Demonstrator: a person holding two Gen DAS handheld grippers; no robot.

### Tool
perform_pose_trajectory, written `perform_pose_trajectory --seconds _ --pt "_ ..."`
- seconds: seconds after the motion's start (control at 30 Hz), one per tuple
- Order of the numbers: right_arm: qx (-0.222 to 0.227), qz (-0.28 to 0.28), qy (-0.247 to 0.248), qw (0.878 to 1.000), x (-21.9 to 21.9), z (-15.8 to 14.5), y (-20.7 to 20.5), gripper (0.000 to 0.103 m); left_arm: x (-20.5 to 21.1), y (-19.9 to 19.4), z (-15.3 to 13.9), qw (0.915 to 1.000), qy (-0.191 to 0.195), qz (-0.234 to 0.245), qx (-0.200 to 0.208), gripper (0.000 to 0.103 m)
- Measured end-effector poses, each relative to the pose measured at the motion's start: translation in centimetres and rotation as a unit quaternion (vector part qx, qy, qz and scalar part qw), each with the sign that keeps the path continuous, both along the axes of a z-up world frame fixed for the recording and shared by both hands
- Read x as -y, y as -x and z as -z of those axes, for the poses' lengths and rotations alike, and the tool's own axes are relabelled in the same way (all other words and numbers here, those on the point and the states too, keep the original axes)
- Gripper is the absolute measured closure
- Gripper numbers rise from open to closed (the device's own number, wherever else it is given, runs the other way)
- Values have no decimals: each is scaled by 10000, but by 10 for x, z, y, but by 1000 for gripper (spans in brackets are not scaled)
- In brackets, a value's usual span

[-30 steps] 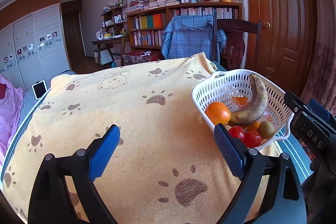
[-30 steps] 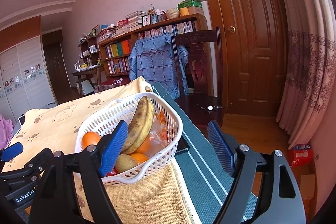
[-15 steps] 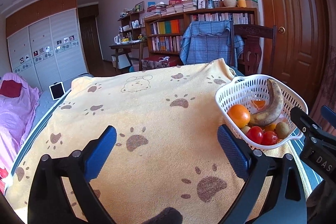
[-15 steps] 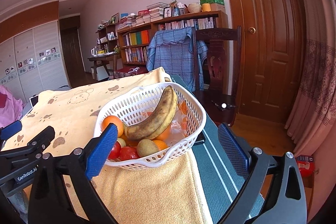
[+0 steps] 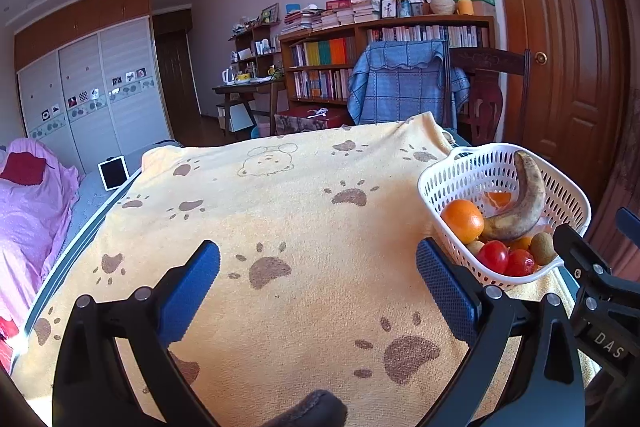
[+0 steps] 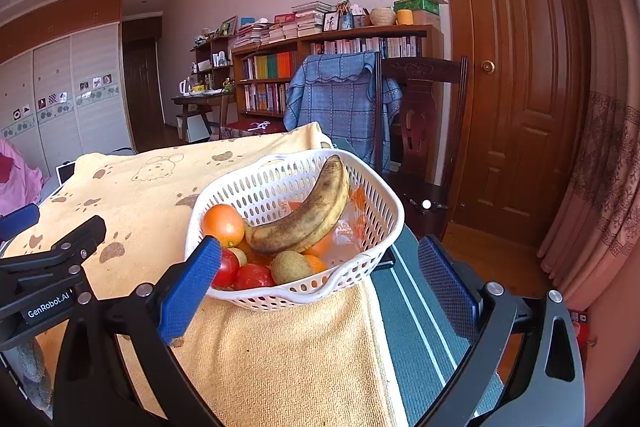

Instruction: Organize fruits

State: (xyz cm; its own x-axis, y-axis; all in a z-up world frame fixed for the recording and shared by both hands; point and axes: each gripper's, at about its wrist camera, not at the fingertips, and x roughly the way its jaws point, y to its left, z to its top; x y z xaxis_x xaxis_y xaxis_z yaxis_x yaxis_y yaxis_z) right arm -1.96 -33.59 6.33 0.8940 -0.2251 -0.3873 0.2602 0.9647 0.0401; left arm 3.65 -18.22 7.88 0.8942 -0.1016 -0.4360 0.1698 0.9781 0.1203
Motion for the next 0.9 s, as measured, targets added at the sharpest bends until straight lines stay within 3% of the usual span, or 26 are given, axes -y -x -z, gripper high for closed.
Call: perform_pose_trajectory --seconds 0.9 --pt "-361 -121 126 9992 -10 13 -11 3 4 -1 4 9997 -210 -102 70 5"
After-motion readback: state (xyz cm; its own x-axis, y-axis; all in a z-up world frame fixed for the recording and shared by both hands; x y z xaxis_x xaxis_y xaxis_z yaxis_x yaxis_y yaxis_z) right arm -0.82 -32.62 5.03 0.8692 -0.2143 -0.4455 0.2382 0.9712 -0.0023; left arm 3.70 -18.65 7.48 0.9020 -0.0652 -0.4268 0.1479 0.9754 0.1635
